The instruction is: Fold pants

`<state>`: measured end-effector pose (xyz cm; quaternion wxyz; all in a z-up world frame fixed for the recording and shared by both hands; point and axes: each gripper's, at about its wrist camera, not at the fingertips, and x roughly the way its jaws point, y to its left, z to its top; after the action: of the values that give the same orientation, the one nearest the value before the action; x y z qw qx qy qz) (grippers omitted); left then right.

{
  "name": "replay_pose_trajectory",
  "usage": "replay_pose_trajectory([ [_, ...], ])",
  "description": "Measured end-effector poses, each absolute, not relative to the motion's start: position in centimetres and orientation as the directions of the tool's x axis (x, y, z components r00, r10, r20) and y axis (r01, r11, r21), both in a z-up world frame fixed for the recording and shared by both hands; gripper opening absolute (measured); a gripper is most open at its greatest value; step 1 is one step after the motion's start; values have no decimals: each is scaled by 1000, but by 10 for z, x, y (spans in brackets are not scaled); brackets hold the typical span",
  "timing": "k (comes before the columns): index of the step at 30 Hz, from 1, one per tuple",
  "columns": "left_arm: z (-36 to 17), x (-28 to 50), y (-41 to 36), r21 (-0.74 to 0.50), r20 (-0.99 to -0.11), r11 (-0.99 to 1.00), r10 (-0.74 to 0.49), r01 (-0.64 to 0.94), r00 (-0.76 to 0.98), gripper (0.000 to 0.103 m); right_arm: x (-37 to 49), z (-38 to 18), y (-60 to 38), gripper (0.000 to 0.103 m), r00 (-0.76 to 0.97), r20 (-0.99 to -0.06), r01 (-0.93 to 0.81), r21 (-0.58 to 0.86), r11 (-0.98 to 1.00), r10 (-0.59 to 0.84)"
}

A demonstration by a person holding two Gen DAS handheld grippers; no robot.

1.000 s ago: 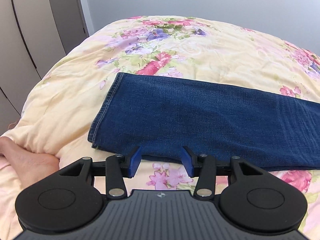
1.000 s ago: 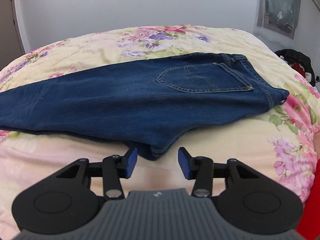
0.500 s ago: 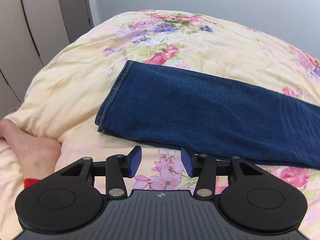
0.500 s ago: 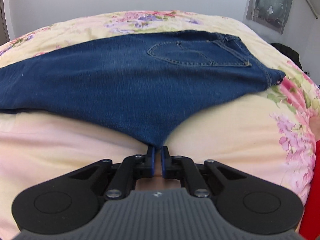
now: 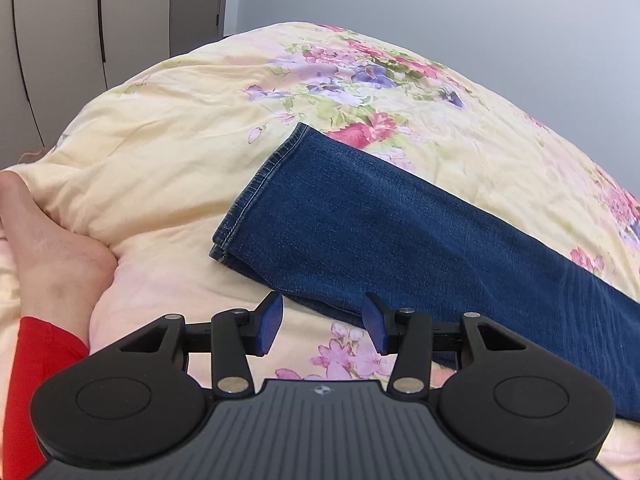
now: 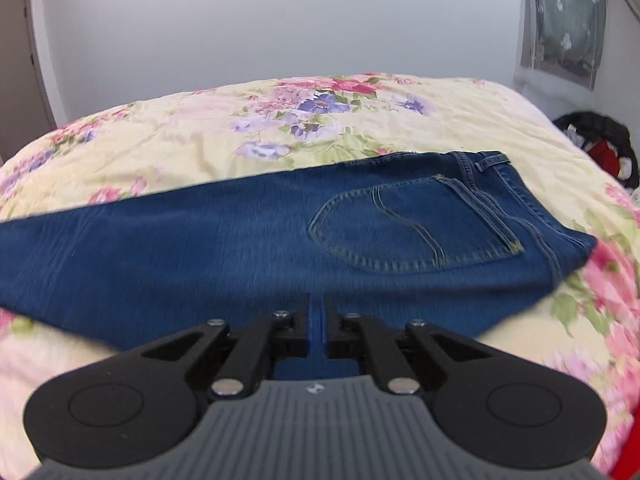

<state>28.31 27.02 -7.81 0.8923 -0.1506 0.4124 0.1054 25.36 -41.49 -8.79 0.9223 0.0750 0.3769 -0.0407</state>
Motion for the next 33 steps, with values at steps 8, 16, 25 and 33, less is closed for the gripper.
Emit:
replay_pose_trajectory([
  [8, -102, 295, 287, -279, -754, 892, 25, -354, 656, 54, 370, -127, -452, 0, 613, -785, 212, 54, 976, -90],
  [16, -119, 296, 294, -309, -750, 871, 24, -382, 661, 54, 446, -147, -462, 0, 603, -791, 193, 21, 981, -102],
  [25, -105, 264, 316, -519, -647, 744, -21, -421, 762, 65, 468, -147, -459, 0, 580, -802, 233, -6, 972, -144],
  [33, -133, 263, 338, -631, -644, 601, -53, -491, 764, 68, 418, -105, -418, 3, 630, -776, 120, 45, 992, -41],
])
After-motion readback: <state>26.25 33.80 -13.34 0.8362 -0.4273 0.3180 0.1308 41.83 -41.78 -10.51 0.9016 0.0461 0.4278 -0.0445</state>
